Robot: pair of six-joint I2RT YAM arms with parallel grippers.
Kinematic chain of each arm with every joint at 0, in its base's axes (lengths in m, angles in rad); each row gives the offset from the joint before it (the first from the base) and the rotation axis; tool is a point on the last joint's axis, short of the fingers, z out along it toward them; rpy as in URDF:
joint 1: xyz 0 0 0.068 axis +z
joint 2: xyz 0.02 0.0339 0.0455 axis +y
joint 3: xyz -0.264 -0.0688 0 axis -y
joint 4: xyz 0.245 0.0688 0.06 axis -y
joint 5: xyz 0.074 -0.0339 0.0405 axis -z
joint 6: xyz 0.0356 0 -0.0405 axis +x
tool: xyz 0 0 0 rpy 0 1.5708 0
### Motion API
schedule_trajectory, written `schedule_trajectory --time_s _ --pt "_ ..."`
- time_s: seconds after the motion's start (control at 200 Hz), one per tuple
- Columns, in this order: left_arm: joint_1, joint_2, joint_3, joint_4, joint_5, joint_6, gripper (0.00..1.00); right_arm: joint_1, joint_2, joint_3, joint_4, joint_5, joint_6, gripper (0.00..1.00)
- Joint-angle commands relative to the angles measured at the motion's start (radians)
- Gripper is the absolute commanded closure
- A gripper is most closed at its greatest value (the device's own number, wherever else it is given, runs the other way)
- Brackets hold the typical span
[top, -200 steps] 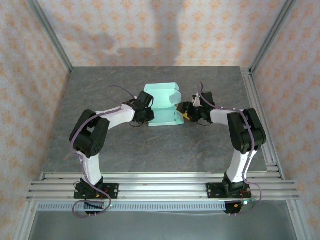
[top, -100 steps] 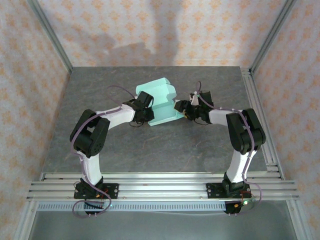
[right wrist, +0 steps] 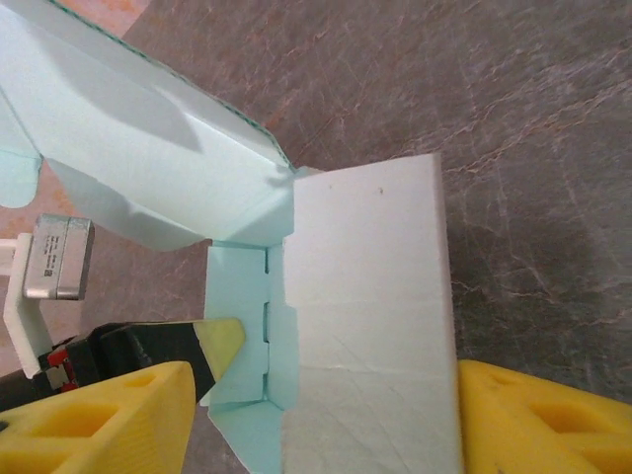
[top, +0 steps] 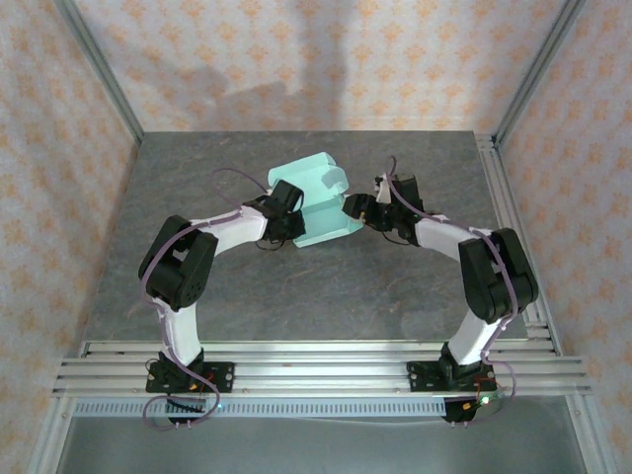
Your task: Fold the paper box
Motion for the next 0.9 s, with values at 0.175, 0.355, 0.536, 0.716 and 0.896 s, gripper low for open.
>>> schedule_trajectory --time_s 0.175,0.355,0.536,0.716,0.896 --pt "0.003 0.019 -0.025 0.022 -0.045 0.017 1.0 0.0 -0.022 0.063 -0.133 0.146 0.02 0.36" --pt "0.002 0.022 -0.036 0.044 -0.032 0.007 1.0 0.001 0.032 0.127 -0.197 0.098 -0.009 0.34" --pt "0.004 0.016 -0.046 0.052 -0.03 0.011 1.0 0.0 0.066 0.172 -0.255 0.115 -0.06 0.31" --pt "0.003 0.013 -0.047 0.054 -0.025 0.016 1.0 0.001 0.1 0.216 -0.287 0.077 -0.091 0.29" --pt "0.001 0.013 -0.038 0.044 -0.025 0.025 1.0 0.025 0.09 0.233 -0.275 0.048 -0.108 0.37"
